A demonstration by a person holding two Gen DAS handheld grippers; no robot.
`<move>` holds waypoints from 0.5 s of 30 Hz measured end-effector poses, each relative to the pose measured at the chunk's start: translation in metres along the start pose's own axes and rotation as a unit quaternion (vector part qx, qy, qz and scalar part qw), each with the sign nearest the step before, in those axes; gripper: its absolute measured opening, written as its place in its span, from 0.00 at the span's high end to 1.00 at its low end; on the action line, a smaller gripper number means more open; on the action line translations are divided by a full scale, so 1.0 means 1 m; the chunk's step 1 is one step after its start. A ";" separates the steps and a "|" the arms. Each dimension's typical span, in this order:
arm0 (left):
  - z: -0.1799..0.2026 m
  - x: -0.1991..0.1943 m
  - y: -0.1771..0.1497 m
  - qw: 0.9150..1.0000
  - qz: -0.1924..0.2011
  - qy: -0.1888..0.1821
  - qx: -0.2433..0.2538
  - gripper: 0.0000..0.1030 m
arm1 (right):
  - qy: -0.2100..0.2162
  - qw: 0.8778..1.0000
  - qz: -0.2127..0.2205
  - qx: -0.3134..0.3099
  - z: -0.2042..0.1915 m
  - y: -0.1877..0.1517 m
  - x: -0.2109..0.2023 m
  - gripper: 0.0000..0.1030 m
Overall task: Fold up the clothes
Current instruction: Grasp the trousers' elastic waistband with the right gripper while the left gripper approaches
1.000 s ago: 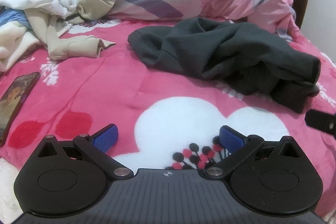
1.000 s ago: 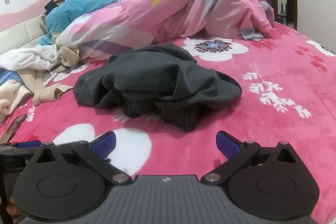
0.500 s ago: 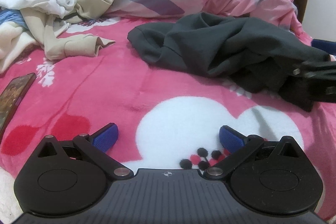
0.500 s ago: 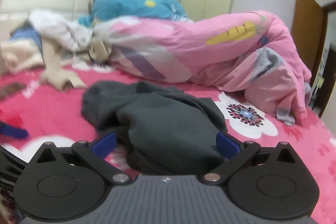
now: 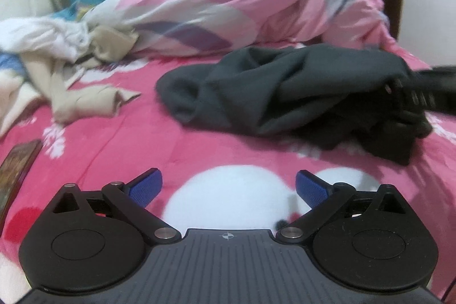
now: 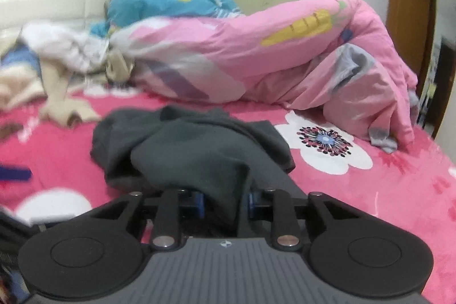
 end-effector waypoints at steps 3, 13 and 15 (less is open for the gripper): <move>0.010 -0.005 -0.001 0.999 0.024 -0.005 0.024 0.03 | 0.019 0.997 0.013 0.079 0.025 0.003 0.000 0.86; 0.041 0.006 0.006 0.996 0.034 -0.047 0.062 0.23 | 0.003 0.966 -0.001 0.258 0.095 -0.045 0.016 0.87; 0.045 0.014 0.008 0.997 0.021 -0.053 0.059 0.28 | 0.006 0.959 -0.008 0.283 0.102 -0.057 0.016 0.86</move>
Point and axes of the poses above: each gripper's, at about its wrist camera, not at the fingertips, and x roughly the way its jaws point, z to its right, y to its top, the point moved 4 cm from there along x, roughly the way its jaws point, and after that the axes turned 15 degrees about -x, right-handed, at the moved point
